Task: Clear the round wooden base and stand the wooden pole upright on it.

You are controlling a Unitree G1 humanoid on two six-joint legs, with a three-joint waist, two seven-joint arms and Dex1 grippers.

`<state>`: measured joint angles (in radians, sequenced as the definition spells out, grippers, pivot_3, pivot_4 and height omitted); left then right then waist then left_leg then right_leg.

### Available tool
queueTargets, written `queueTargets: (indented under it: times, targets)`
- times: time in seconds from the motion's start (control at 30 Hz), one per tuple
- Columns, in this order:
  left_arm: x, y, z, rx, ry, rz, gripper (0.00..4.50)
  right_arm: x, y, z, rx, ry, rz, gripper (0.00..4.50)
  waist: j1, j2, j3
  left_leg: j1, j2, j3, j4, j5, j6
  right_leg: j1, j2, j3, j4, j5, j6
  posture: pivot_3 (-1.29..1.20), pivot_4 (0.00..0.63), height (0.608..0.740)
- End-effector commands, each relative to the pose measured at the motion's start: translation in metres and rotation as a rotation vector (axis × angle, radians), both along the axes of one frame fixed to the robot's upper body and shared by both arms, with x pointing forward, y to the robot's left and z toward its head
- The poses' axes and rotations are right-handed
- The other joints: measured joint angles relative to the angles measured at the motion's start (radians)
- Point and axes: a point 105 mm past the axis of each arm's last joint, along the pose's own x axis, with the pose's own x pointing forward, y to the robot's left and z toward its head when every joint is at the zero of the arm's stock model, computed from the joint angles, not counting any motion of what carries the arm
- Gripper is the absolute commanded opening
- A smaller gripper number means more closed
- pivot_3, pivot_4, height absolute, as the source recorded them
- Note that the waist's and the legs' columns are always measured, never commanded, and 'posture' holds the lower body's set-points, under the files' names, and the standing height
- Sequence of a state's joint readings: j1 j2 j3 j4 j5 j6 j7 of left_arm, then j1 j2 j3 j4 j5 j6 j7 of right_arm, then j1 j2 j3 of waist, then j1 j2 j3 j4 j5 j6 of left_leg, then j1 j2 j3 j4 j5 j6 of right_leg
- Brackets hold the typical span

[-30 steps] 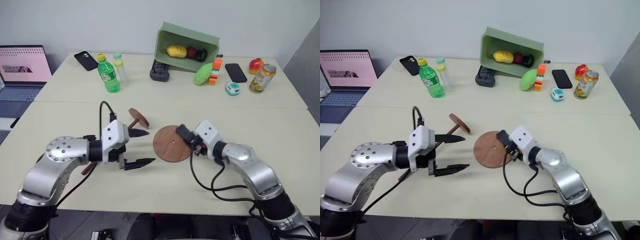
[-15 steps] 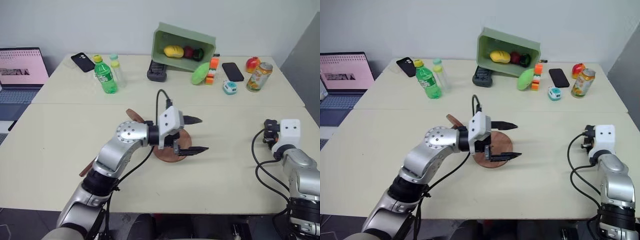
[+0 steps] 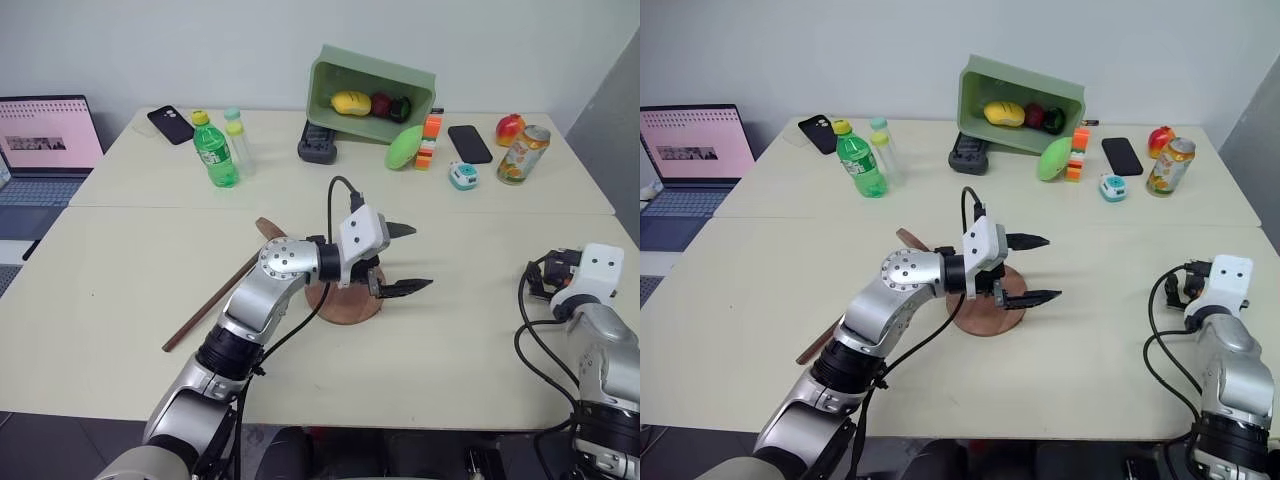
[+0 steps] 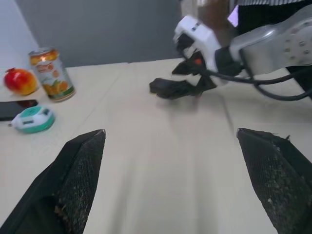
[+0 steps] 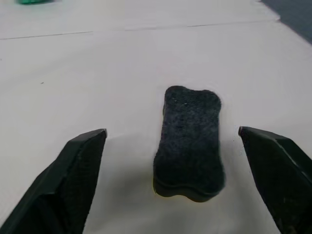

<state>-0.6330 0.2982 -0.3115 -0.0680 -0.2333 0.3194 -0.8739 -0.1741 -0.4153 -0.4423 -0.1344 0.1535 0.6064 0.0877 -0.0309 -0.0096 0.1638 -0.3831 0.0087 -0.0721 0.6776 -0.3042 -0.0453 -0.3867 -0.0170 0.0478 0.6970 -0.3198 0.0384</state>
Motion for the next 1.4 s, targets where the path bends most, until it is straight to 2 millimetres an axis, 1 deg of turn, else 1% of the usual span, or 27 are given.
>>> queueTargets:
  times: [0.03,0.13,0.17,0.2,0.23,0.27,0.3,0.37,0.43,0.5,0.57,0.6,0.67,0.73,0.83,0.97,1.1,1.2,1.27,1.33,1.4]
  targets:
    - [0.003,0.018,0.031,-0.031,-0.015,0.083,4.5,0.008,0.023,0.036,-0.109,-0.099,0.113,4.48,-0.002,0.0,0.0,0.0,0.0,0.0,0.0,0.0,0.0,0.0,0.0,0.0,0.0,0.0,0.0,0.0,0.15,0.74]
    - [0.009,0.038,0.041,-0.004,-0.02,0.165,4.5,0.013,0.037,0.048,-0.161,-0.137,0.163,4.48,-0.005,0.0,0.0,0.001,0.001,-0.001,0.0,0.0,0.0,0.0,0.002,-0.001,0.0,0.0,0.0,0.0,0.15,0.74]
    - [0.012,0.047,0.045,0.013,-0.029,0.202,4.5,0.016,0.045,0.056,-0.17,-0.172,0.206,4.48,-0.004,0.0,0.0,0.0,0.001,-0.001,0.0,0.0,0.0,0.0,0.002,-0.001,0.0,0.0,0.0,0.0,0.15,0.74]
    - [0.013,0.058,0.05,0.029,-0.036,0.24,4.5,0.018,0.058,0.065,-0.193,-0.21,0.277,4.48,-0.004,0.0,0.0,0.0,0.001,-0.001,0.0,0.0,0.0,0.0,0.002,-0.001,0.0,0.0,0.0,0.0,0.15,0.74]
    - [0.014,0.074,0.055,0.053,-0.041,0.287,4.5,0.019,0.078,0.071,-0.175,-0.238,0.401,4.48,-0.004,0.001,0.0,0.0,0.001,-0.001,0.0,0.0,0.0,0.0,0.002,-0.001,0.0,0.0,0.0,0.0,0.15,0.74]
    - [0.015,0.094,0.059,0.088,-0.029,0.342,4.5,0.015,0.101,0.076,-0.171,-0.259,0.554,4.48,-0.006,0.001,0.001,0.0,0.001,-0.001,0.0,0.0,0.0,0.0,0.002,-0.001,0.0,0.0,0.0,0.0,0.15,0.74]
    - [0.014,0.107,0.06,0.111,-0.016,0.376,4.5,0.01,0.117,0.078,-0.168,-0.267,0.656,4.48,-0.01,0.001,0.001,0.0,0.001,-0.001,-0.001,0.0,0.0,-0.001,0.002,-0.001,0.0,0.0,0.0,0.0,0.15,0.74]
    - [0.011,0.135,0.059,0.196,0.025,0.454,4.5,-0.006,0.148,0.073,-0.154,-0.228,0.893,4.48,-0.012,0.001,0.002,0.0,0.002,-0.002,-0.001,0.0,0.0,-0.001,0.003,-0.002,-0.001,0.0,0.0,0.0,0.15,0.74]
    - [0.007,0.158,0.057,0.254,0.107,0.511,4.5,-0.023,0.17,0.069,-0.156,-0.184,1.089,4.48,-0.007,0.001,0.002,0.0,0.002,-0.004,-0.002,0.0,0.0,0.0,0.003,-0.004,-0.001,-0.001,0.0,0.0,0.15,0.74]
    - [0.002,0.179,0.053,0.32,0.187,0.559,4.5,-0.038,0.188,0.071,-0.143,-0.182,1.248,4.48,-0.001,0.001,0.003,-0.001,0.002,-0.005,-0.001,0.0,0.0,0.0,0.002,-0.005,-0.002,-0.001,0.0,0.0,0.15,0.74]
    - [0.0,0.192,0.049,0.367,0.234,0.589,4.5,-0.048,0.2,0.072,-0.134,-0.172,1.349,4.48,0.002,0.0,0.004,-0.001,0.001,-0.005,-0.001,0.0,0.0,0.001,0.001,-0.005,-0.001,-0.001,0.0,0.0,0.15,0.74]
    - [0.0,0.195,0.048,0.379,0.247,0.594,4.5,-0.05,0.203,0.071,-0.133,-0.166,1.378,4.48,0.005,-0.001,0.004,-0.001,0.001,-0.005,0.0,0.0,0.0,0.002,0.001,-0.005,-0.001,-0.001,0.0,0.0,0.15,0.74]
    - [0.001,0.204,0.035,0.454,0.323,0.613,4.5,-0.062,0.214,0.068,-0.122,-0.119,1.488,4.48,0.006,-0.001,0.004,0.0,0.0,-0.006,0.001,0.0,0.0,0.003,0.0,-0.006,-0.002,-0.001,0.0,0.0,0.15,0.74]
    - [0.003,0.211,0.025,0.508,0.37,0.625,4.5,-0.068,0.22,0.066,-0.11,-0.099,1.536,4.48,0.005,-0.001,0.004,0.0,-0.001,-0.006,0.001,0.0,0.0,0.003,0.0,-0.006,-0.002,-0.001,0.0,0.0,0.15,0.74]
    - [0.007,0.207,0.012,0.575,0.422,0.592,4.5,-0.071,0.222,0.06,-0.093,-0.09,1.546,4.48,0.004,-0.001,0.004,0.0,0.0,-0.006,0.0,0.0,0.0,0.002,0.001,-0.007,-0.001,-0.001,0.0,0.0,0.15,0.74]
    - [0.017,0.206,0.002,0.624,0.462,0.575,4.5,-0.08,0.229,0.054,-0.081,-0.083,1.568,4.48,0.004,-0.003,0.005,-0.001,-0.001,-0.006,0.001,0.0,0.0,0.002,0.001,-0.006,-0.001,-0.001,0.0,0.0,0.15,0.74]
    - [0.022,0.208,0.0,0.641,0.477,0.574,4.5,-0.084,0.234,0.053,-0.076,-0.083,1.576,4.48,0.001,-0.003,0.005,-0.001,-0.001,-0.006,0.001,0.0,0.0,0.001,0.002,-0.006,-0.001,-0.001,0.0,0.0,0.15,0.74]
    - [0.037,0.201,-0.014,0.719,0.479,0.559,4.5,-0.091,0.24,0.047,-0.06,-0.083,1.579,4.48,0.003,-0.003,0.005,-0.001,-0.001,-0.006,0.0,0.0,0.0,0.001,0.002,-0.006,-0.001,-0.001,0.0,0.0,0.15,0.74]
    - [0.04,0.201,-0.017,0.728,0.514,0.556,4.5,-0.093,0.244,0.046,-0.055,-0.086,1.579,4.48,0.004,-0.003,0.005,-0.001,-0.003,-0.007,0.001,0.0,0.0,0.001,0.002,-0.007,-0.001,-0.001,0.0,0.0,0.15,0.74]
    - [0.043,0.204,-0.023,0.756,0.532,0.566,4.5,-0.095,0.246,0.047,-0.041,-0.096,1.576,4.48,0.001,-0.003,0.005,-0.001,-0.005,-0.006,0.001,0.0,0.0,0.001,0.002,-0.006,-0.001,-0.001,0.0,0.0,0.15,0.74]
    - [0.046,0.205,-0.024,0.761,0.549,0.572,4.5,-0.096,0.248,0.049,-0.024,-0.105,1.574,4.48,0.0,-0.003,0.005,-0.001,-0.004,-0.006,0.001,0.0,0.0,0.001,0.002,-0.006,-0.001,-0.001,0.0,0.0,0.15,0.74]
